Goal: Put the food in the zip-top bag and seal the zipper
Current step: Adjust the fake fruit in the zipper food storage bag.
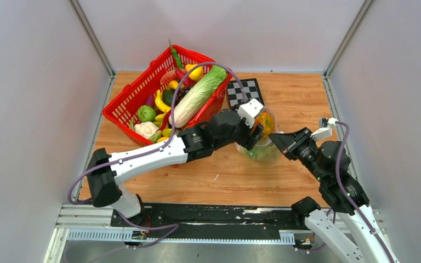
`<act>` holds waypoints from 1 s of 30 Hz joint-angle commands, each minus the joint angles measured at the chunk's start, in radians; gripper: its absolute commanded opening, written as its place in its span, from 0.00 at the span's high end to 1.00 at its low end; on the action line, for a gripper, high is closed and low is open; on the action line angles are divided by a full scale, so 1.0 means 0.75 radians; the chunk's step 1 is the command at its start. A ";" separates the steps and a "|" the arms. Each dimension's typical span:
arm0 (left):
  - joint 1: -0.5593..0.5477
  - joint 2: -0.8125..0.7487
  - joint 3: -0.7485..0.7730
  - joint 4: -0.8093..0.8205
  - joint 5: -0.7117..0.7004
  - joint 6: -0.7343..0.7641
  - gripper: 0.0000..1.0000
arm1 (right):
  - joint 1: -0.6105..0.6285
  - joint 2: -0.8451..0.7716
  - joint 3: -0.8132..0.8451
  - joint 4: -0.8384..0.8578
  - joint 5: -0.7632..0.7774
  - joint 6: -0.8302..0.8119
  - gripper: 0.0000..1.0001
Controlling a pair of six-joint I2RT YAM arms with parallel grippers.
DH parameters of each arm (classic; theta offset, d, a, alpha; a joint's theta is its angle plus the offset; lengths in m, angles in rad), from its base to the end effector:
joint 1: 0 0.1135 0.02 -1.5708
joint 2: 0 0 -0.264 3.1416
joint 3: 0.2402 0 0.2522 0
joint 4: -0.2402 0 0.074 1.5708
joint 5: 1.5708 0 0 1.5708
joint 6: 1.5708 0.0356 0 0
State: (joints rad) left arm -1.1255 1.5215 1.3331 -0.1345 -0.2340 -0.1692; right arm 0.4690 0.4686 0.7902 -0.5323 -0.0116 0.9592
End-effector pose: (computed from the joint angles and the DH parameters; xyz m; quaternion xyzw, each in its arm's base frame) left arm 0.1633 -0.3230 0.3558 0.3103 0.7470 -0.2744 0.5200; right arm 0.0935 0.0479 0.3442 0.1851 0.7552 0.4152 0.4722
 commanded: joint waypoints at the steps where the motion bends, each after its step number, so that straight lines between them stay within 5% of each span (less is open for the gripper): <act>1: 0.012 0.068 0.215 0.000 0.314 0.054 0.49 | 0.009 -0.009 0.043 0.094 -0.034 -0.009 1.00; 5: 0.035 -0.006 0.166 -0.036 0.264 0.029 0.22 | 0.009 -0.034 0.034 0.054 0.036 -0.025 1.00; 12: 0.069 -0.192 0.171 -0.200 0.267 0.046 0.01 | 0.009 -0.021 -0.025 0.049 0.107 -0.017 1.00; 17: 0.068 -0.254 0.140 -0.222 0.316 0.005 0.00 | 0.009 -0.006 -0.038 0.078 0.092 -0.015 1.00; 20: 0.068 -0.331 0.008 -0.203 0.162 -0.073 0.00 | 0.008 -0.007 -0.035 0.084 0.089 -0.018 1.00; 30: 0.068 -0.663 -0.666 0.335 -0.164 -0.565 0.08 | 0.008 -0.010 -0.029 0.087 0.084 -0.027 1.00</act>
State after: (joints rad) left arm -1.0733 1.0904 0.8986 -0.1158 -0.2363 -0.4259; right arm 0.4690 0.4629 0.7582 -0.5182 0.0525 0.9550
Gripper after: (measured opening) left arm 0.922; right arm 0.015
